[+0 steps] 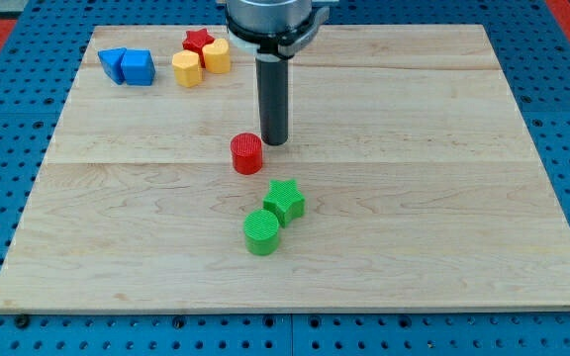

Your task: Move the red circle to the vertical top of the green circle

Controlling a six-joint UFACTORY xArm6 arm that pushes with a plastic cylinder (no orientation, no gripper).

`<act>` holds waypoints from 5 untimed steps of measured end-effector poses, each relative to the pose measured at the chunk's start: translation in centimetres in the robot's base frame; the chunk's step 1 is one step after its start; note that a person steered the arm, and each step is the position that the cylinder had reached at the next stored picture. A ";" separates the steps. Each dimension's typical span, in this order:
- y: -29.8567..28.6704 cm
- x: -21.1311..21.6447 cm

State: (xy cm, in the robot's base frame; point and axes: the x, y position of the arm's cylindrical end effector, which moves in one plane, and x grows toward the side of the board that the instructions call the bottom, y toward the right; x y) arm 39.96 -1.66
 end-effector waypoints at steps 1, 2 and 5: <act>-1.3 0.0; -5.9 1.4; -5.8 6.4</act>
State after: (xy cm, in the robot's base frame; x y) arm 46.31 -7.45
